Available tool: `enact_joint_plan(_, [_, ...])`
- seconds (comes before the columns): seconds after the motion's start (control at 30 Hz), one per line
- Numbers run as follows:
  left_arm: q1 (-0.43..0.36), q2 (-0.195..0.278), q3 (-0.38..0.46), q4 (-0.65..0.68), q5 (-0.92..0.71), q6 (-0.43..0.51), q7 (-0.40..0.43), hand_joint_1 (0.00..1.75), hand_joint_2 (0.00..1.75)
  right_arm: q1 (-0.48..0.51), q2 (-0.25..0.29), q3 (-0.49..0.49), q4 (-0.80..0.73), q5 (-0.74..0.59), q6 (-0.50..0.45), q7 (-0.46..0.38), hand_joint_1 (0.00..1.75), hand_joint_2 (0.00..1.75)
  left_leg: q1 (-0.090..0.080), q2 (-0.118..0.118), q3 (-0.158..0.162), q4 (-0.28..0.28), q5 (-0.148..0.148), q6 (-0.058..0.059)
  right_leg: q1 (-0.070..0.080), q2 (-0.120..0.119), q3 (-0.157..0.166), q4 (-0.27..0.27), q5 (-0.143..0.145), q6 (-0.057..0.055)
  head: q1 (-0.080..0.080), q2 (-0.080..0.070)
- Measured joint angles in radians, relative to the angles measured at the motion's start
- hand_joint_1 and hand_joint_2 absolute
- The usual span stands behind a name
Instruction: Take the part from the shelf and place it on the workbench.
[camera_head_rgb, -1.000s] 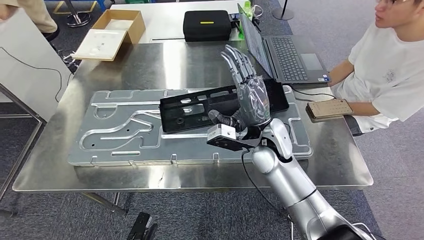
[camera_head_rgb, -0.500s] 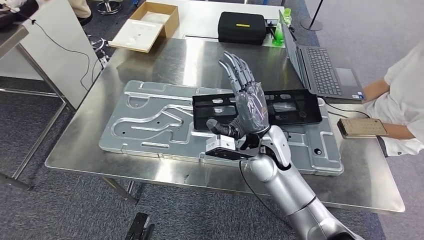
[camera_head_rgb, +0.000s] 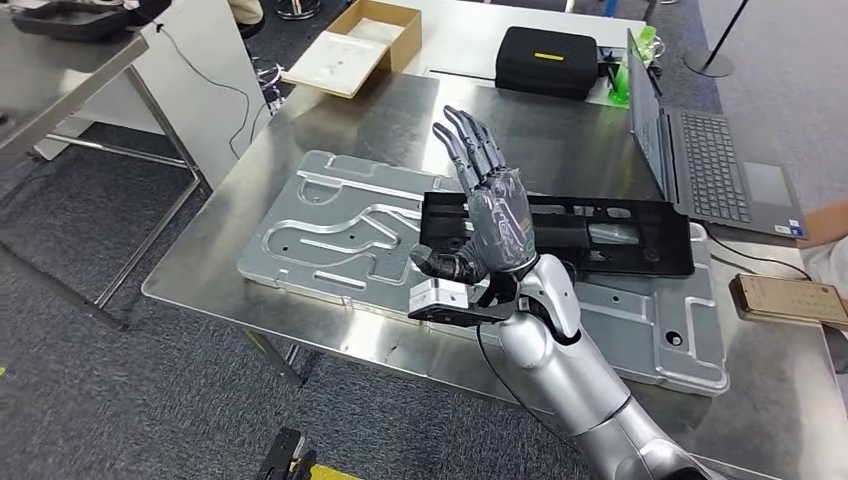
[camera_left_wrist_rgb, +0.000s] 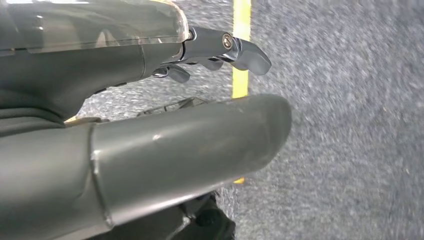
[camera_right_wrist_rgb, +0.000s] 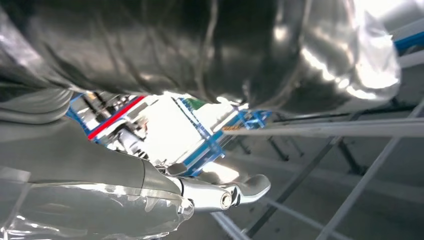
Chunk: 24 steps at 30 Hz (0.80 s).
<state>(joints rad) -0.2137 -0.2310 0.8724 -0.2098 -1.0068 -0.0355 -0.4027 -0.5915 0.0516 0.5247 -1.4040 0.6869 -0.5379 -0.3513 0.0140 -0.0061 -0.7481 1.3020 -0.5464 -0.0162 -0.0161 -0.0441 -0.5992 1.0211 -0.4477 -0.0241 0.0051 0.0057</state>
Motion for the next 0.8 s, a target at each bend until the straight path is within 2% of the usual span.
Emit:
enact_joint_plan(0.03, [0.001, 0.000, 0.000, 0.000, 0.000, 0.000, 0.000, 0.00, 0.00, 0.001, 0.000, 0.000, 0.000, 0.000, 0.000, 0.000, 0.00, 0.00, 0.001, 0.006, 0.020, -0.039, 0.028, -0.001, 0.000, -0.012, 0.001, 0.002, -0.002, 0.002, 0.000, 0.000])
enact_joint_plan(0.07, [0.001, 0.000, 0.000, 0.000, 0.000, 0.000, 0.000, 0.00, 0.00, 0.002, 0.000, 0.000, -0.001, 0.000, 0.000, 0.000, 0.00, 0.00, 0.002, 0.018, 0.057, -0.108, 0.063, 0.000, 0.000, -0.022, 0.003, 0.004, -0.005, 0.004, 0.000, 0.000])
enact_joint_plan(0.13, [-0.001, 0.000, 0.000, 0.000, 0.000, 0.000, 0.000, 0.00, 0.00, 0.001, 0.000, 0.001, -0.004, 0.000, -0.001, 0.000, 0.00, 0.00, -0.005, 0.054, 0.123, -0.235, 0.106, 0.009, 0.005, -0.040, 0.006, 0.008, -0.011, 0.012, 0.000, 0.000])
enact_joint_plan(0.17, [-0.002, 0.000, 0.000, 0.000, 0.000, 0.000, 0.000, 0.00, 0.00, 0.001, 0.000, 0.001, -0.006, 0.000, -0.001, 0.000, 0.00, 0.00, -0.008, 0.064, 0.139, -0.268, 0.112, 0.015, 0.007, -0.048, 0.007, 0.009, -0.013, 0.017, 0.000, 0.000])
enact_joint_plan(0.2, [-0.002, 0.000, 0.000, 0.000, 0.001, 0.001, 0.000, 0.00, 0.00, 0.001, -0.001, 0.002, -0.007, 0.001, -0.001, 0.000, 0.00, 0.00, -0.012, 0.064, 0.141, -0.278, 0.110, 0.021, 0.011, -0.056, 0.008, 0.009, -0.014, 0.021, 0.001, 0.000])
enact_joint_plan(0.27, [0.000, 0.000, 0.000, 0.000, 0.002, 0.003, 0.001, 0.00, 0.00, 0.001, -0.001, 0.003, -0.009, 0.004, -0.001, 0.000, 0.00, 0.00, -0.010, 0.043, 0.139, -0.282, 0.115, 0.033, 0.010, -0.066, 0.012, 0.008, -0.017, 0.031, 0.001, 0.000])
enact_joint_plan(0.33, [0.000, -0.001, 0.000, 0.000, 0.002, 0.006, 0.001, 0.00, 0.00, 0.001, -0.001, 0.003, -0.011, 0.010, -0.002, 0.000, 0.00, 0.00, -0.005, 0.025, 0.142, -0.289, 0.122, 0.046, 0.005, -0.030, 0.000, 0.043, -0.046, 0.042, 0.001, 0.000])
enact_joint_plan(0.4, [-0.002, -0.001, 0.000, 0.000, 0.003, 0.009, 0.001, 0.00, 0.00, 0.005, -0.005, 0.003, -0.013, 0.014, -0.002, 0.000, 0.00, 0.00, -0.004, 0.005, 0.142, -0.292, 0.126, 0.055, 0.002, 0.023, -0.052, 0.156, -0.109, 0.047, 0.001, 0.000])
enact_joint_plan(0.43, [-0.003, -0.001, 0.000, 0.000, 0.003, 0.009, 0.002, 0.00, 0.00, 0.008, -0.007, 0.003, -0.014, 0.015, -0.002, 0.000, 0.00, 0.00, -0.005, -0.007, 0.141, -0.291, 0.126, 0.057, 0.002, 0.034, -0.085, 0.225, -0.137, 0.047, 0.001, 0.000])
enact_joint_plan(0.47, [-0.003, -0.001, 0.000, 0.000, 0.003, 0.010, 0.002, 0.00, 0.00, 0.011, -0.010, 0.003, -0.014, 0.015, -0.002, 0.000, 0.00, 0.00, -0.005, -0.020, 0.140, -0.289, 0.126, 0.057, 0.002, 0.039, -0.111, 0.275, -0.149, 0.047, 0.001, 0.000])
enact_joint_plan(0.5, [-0.002, -0.001, 0.000, 0.000, 0.003, 0.010, 0.002, 0.00, 0.00, 0.014, -0.012, 0.003, -0.014, 0.015, -0.002, 0.000, 0.00, 0.00, -0.006, -0.034, 0.140, -0.287, 0.126, 0.057, 0.003, 0.041, -0.122, 0.290, -0.142, 0.046, 0.001, 0.000])
enact_joint_plan(0.53, [-0.001, -0.001, 0.000, 0.000, 0.003, 0.010, 0.002, 0.00, 0.00, 0.016, -0.014, 0.003, -0.014, 0.015, -0.002, 0.000, 0.00, 0.00, -0.006, -0.048, 0.140, -0.285, 0.126, 0.057, 0.003, 0.043, -0.114, 0.265, -0.115, 0.043, 0.001, 0.000])
enact_joint_plan(0.57, [0.000, -0.001, 0.000, 0.000, 0.003, 0.010, 0.002, 0.00, 0.00, 0.016, -0.014, 0.003, -0.015, 0.015, -0.002, 0.000, 0.00, 0.00, -0.006, -0.062, 0.140, -0.283, 0.125, 0.056, 0.003, 0.052, -0.088, 0.205, -0.076, 0.039, 0.001, 0.000])
enact_joint_plan(0.63, [-0.001, -0.003, 0.000, 0.000, 0.003, 0.010, 0.002, 0.00, 0.00, 0.015, -0.014, 0.003, -0.017, 0.015, -0.002, 0.000, 0.00, 0.00, -0.006, -0.087, 0.137, -0.279, 0.124, 0.052, 0.001, 0.095, -0.031, 0.074, -0.019, 0.031, 0.001, 0.000])
enact_joint_plan(0.67, [-0.002, -0.003, 0.000, 0.000, 0.003, 0.010, 0.002, 0.00, 0.00, 0.015, -0.015, 0.003, -0.018, 0.015, -0.002, 0.000, 0.00, 0.00, -0.005, -0.097, 0.134, -0.278, 0.125, 0.047, 0.001, 0.111, -0.014, 0.034, -0.007, 0.029, 0.001, 0.000])
enact_joint_plan(0.7, [-0.002, -0.004, 0.000, 0.000, 0.003, 0.011, 0.002, 0.00, 0.00, 0.015, -0.015, 0.003, -0.018, 0.016, -0.002, 0.000, 0.00, 0.00, -0.003, -0.107, 0.130, -0.278, 0.126, 0.041, 0.001, 0.119, -0.009, 0.020, -0.008, 0.028, 0.001, 0.000])
enact_joint_plan(0.77, [0.000, -0.004, 0.000, 0.000, 0.003, 0.012, 0.003, 0.00, 0.00, 0.014, -0.015, 0.003, -0.019, 0.016, -0.002, 0.000, 0.00, 0.00, -0.001, -0.123, 0.125, -0.281, 0.129, 0.027, 0.002, 0.100, -0.005, 0.013, -0.005, 0.023, 0.001, 0.000])
enact_joint_plan(0.8, [0.001, -0.003, 0.000, 0.000, 0.003, 0.012, 0.004, 0.00, 0.00, 0.014, -0.015, 0.003, -0.019, 0.017, -0.002, 0.000, 0.00, 0.00, -0.002, -0.110, 0.122, -0.276, 0.124, 0.021, -0.001, 0.089, -0.002, 0.008, -0.003, 0.018, 0.001, 0.000])
